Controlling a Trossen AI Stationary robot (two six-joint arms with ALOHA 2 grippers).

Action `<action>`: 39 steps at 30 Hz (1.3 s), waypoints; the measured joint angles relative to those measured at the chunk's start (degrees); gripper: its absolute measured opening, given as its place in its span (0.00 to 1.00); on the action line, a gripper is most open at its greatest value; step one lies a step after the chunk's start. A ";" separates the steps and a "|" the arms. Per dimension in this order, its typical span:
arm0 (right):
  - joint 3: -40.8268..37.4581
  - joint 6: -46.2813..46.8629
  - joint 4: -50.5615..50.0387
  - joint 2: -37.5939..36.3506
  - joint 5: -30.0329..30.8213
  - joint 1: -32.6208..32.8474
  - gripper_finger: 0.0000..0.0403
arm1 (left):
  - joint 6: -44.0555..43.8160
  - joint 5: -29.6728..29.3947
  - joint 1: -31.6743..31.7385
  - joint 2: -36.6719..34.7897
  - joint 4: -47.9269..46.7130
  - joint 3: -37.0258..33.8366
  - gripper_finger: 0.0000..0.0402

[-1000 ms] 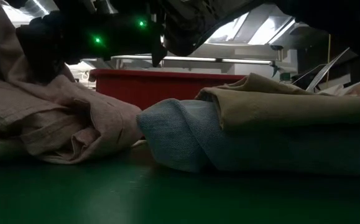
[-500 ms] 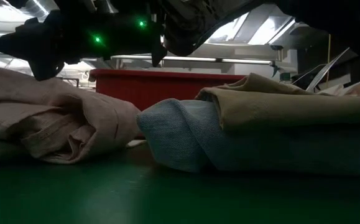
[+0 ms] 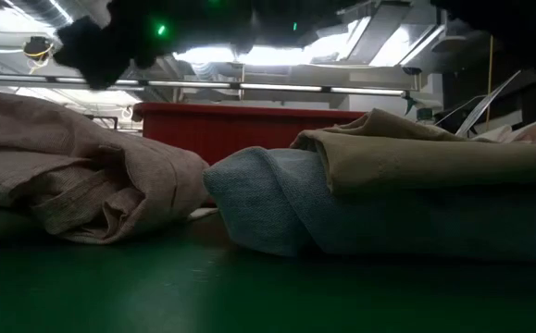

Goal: Fold laundry
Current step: Fold the pink polo

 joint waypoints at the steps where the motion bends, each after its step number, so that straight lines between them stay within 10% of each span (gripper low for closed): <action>1: 0.02 0.00 -2.23 -1.02 -0.73 0.00 0.48 | 0.01 -1.02 -0.90 0.84 1.23 0.00 0.32; 17: 0.00 12.00 -33.93 -5.82 -12.99 -0.10 0.48 | -3.52 -1.92 -9.96 20.27 4.85 0.00 0.32; 26: -0.04 12.69 -45.47 -2.36 -11.71 -2.36 0.48 | -3.88 7.08 -11.06 30.72 -2.10 0.00 0.32; 39: 0.93 16.70 -47.66 -4.15 -11.89 -2.83 0.48 | -4.73 6.72 -10.75 30.60 -11.57 6.06 0.32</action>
